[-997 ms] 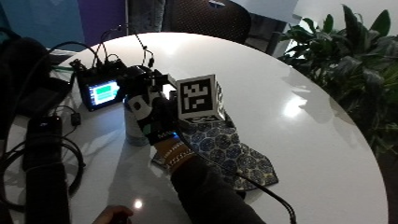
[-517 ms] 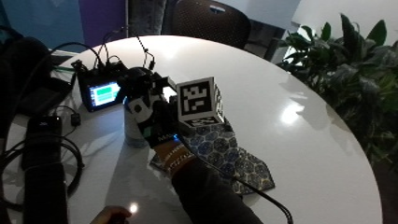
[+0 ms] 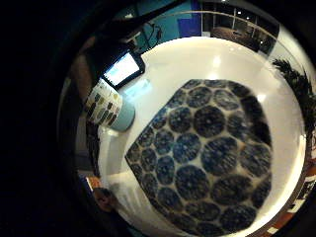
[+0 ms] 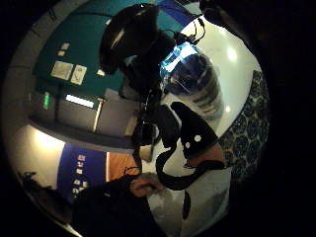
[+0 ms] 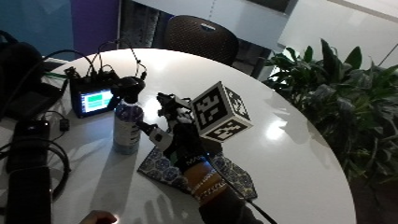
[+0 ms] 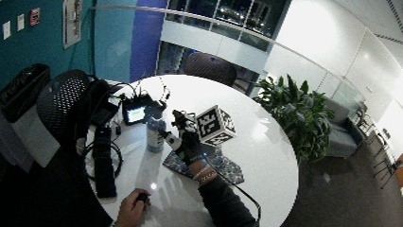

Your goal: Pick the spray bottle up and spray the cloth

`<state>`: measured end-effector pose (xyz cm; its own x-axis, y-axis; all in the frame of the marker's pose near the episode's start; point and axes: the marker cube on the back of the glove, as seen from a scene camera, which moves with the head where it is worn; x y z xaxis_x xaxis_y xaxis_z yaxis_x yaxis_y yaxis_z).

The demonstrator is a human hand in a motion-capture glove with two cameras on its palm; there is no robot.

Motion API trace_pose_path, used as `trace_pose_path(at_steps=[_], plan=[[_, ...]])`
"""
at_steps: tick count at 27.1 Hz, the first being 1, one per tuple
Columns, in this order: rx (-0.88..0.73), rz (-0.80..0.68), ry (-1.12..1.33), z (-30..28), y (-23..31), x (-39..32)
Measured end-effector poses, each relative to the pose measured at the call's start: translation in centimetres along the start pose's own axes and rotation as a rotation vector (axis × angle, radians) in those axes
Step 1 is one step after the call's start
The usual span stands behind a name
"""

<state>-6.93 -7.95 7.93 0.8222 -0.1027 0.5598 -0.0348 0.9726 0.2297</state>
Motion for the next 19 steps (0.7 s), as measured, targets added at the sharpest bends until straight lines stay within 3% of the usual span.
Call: trace_pose_path(at_steps=[6,11,19], plan=[[-0.097,0.013,0.188,-2.6,2.0,-1.3],[-0.085,0.034,0.326,-5.1,3.7,-2.0],[-0.152,0.111,0.407,-6.5,5.4,-2.5]])
